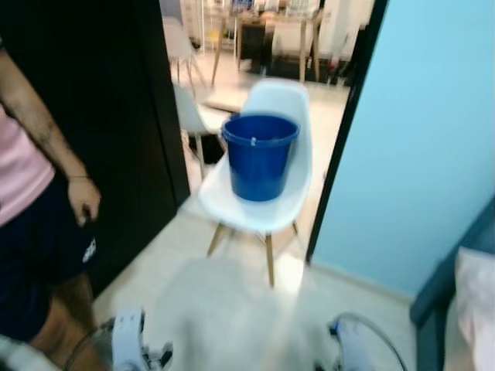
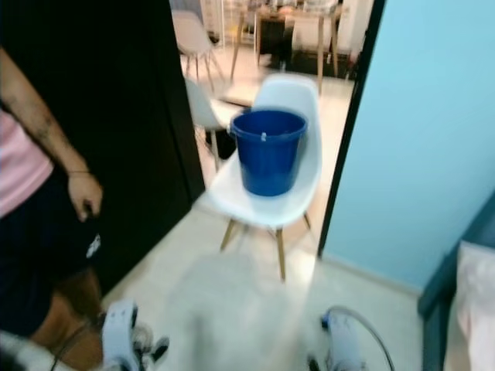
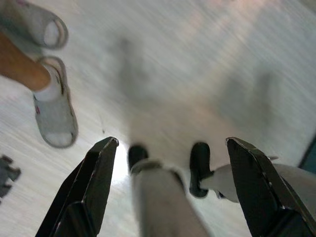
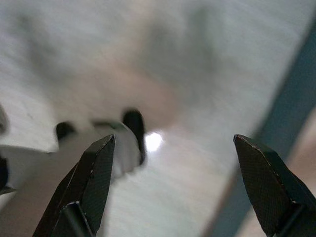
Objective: Clean up the room
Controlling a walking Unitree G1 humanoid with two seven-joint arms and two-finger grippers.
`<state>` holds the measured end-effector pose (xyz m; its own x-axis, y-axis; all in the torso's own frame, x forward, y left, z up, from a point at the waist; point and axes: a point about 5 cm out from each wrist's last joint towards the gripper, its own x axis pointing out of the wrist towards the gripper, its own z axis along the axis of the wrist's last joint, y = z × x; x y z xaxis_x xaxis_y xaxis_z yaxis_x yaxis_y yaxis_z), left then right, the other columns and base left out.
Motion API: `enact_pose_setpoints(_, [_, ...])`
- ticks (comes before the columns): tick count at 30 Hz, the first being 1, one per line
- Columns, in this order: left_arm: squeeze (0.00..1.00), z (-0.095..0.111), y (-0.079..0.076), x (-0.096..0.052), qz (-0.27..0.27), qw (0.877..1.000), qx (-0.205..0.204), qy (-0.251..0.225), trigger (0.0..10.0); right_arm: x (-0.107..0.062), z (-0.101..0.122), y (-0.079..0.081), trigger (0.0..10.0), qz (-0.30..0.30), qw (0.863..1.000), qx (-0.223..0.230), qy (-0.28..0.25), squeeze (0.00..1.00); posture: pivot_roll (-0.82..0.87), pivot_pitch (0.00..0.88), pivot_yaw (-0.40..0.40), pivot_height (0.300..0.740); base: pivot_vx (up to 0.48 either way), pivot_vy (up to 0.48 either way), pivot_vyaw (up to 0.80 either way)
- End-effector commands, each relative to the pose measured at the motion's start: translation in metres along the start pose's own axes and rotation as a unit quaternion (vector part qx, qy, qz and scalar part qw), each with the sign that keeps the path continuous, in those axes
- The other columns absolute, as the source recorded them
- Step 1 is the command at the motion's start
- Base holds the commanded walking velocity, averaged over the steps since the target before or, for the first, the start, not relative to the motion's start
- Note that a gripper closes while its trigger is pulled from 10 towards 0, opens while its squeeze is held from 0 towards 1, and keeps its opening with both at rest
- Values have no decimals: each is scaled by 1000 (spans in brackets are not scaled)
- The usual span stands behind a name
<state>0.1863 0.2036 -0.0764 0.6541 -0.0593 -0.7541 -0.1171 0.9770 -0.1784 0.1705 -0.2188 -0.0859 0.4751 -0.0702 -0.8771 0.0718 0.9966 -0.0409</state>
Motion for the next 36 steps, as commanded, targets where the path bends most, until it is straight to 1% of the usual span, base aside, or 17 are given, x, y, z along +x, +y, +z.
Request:
enact_pose_setpoints(1, [0,-12,10,-5,20,999,1,26,10000,0,-6,6,10000,6,1000,-2,10,0,-77,0,-12,740,-420,0,0])
enact_pose_setpoints(2, [0,-12,10,-5,20,999,1,26,10000,0,-6,6,10000,6,1000,-2,10,0,-77,0,-12,740,-420,0,0])
enact_pose_setpoints(4, [0,-39,17,-13,43,996,-1,76,10000,-1,-21,9,10000,8,999,-23,34,0,-82,0,-10,740,-420,0,0])
enact_pose_setpoints(5, [0,-39,17,-13,43,996,-1,76,10000,-1,-21,9,10000,8,999,-23,34,0,-82,0,-10,740,-420,0,0])
enact_pose_setpoints(6, [0,-47,18,-16,50,994,-1,92,10000,-2,-26,10,10000,9,999,-28,40,0,-82,0,-10,740,-416,0,0])
enact_pose_setpoints(8, [0,-53,21,-18,61,993,-8,99,10000,-2,-29,11,10000,10,998,-33,45,0,-86,0,-10,740,-442,0,0])
enact_pose_setpoints(12, [0,-53,26,-20,62,993,-4,102,10000,-2,-29,8,10000,7,998,-40,47,0,-83,0,-13,740,-442,0,0])
enact_pose_setpoints(14, [0,-53,26,-20,62,993,-4,102,10000,-2,-29,8,10000,7,998,-40,47,0,-83,0,-13,740,-442,0,0])
enact_pose_setpoints(16, [0,-52,29,-20,69,992,-6,104,10000,-2,-25,7,10000,3,997,-54,47,0,-84,0,-13,740,-439,0,-712])
enact_pose_setpoints(21, [0,-50,26,-19,69,992,-3,105,10000,-1,-24,11,10000,4,997,-59,47,0,-82,0,-14,740,-440,0,-728])
enact_pose_setpoints(28, [0,-41,20,-13,60,993,8,97,10000,0,-26,24,10000,10,996,-68,51,0,-83,0,-16,740,-439,0,-731])
enact_pose_setpoints(36, [0,-39,21,-13,61,993,13,97,10000,1,-22,25,10000,9,996,-74,51,0,-87,0,-13,740,-437,0,-731])
